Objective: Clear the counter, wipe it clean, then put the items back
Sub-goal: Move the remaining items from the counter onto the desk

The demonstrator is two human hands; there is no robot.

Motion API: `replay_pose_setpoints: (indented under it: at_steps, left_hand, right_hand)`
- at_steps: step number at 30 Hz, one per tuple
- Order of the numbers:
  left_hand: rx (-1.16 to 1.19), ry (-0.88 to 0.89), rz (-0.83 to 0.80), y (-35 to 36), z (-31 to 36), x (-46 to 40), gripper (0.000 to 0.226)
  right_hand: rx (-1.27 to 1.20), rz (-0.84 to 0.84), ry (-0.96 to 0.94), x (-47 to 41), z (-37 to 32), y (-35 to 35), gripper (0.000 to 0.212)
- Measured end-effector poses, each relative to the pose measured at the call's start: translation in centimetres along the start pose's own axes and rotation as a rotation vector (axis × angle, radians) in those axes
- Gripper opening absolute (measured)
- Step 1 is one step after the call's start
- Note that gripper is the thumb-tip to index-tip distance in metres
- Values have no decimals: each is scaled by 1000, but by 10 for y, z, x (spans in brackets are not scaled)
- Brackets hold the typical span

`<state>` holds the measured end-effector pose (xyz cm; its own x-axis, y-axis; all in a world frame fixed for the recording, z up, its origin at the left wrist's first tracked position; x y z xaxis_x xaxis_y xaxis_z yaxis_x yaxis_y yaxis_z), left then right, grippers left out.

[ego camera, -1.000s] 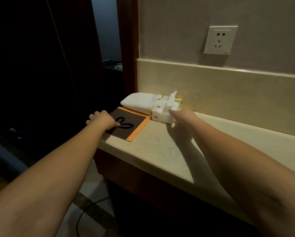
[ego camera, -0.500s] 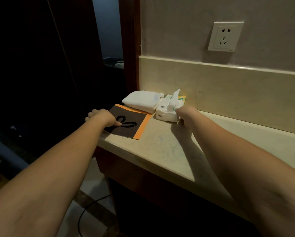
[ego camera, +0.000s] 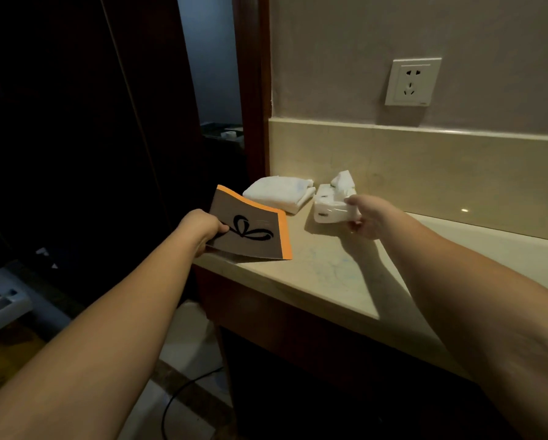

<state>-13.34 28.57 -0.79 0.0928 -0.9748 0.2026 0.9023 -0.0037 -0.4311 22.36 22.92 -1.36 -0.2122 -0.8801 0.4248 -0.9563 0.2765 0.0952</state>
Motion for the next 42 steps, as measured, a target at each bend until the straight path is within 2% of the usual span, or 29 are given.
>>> replay_pose_setpoints:
  at_steps: [6,10,15,19,29,32,42]
  left_hand:
    - [383,132,-72,-7,18,54,38]
    - [562,190,-139,1,21,105,34]
    - [692,175,-274,39,-2,161,29]
    - [744,85,-396,78,-26,198,20]
    - [608,-1,-675,185,-46,294,23]
    - [530,4,-760,227,-47,330,17]
    - [341,-42,-986,381,-59,495,20]
  right_hand:
    - [-154,-4,-97,51,-3,-20,36]
    - [-272,-2,-179,113,5,-31,25]
    - [-359,5,-239,192,43,-52,24]
    - [-375,78,-265,246,88,-84,12]
    - [-565,360,-323,346,223,-199,23]
    - [-627,438,-335,387,264,-232,21]
    - [-772,671,-400,540,393,-375,30]
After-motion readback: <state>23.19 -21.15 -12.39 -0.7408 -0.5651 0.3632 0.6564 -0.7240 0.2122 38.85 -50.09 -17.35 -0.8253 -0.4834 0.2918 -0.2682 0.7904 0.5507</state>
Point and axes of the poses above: each hand's wrist, its own x-axis away from the middle knuckle, its own y-axis out of the palm, z = x × y, the point moved 10 cm from there along -x, towards the middle knuckle, and after that the axes turned 8 degrees about -z, right-handed, at the moved point
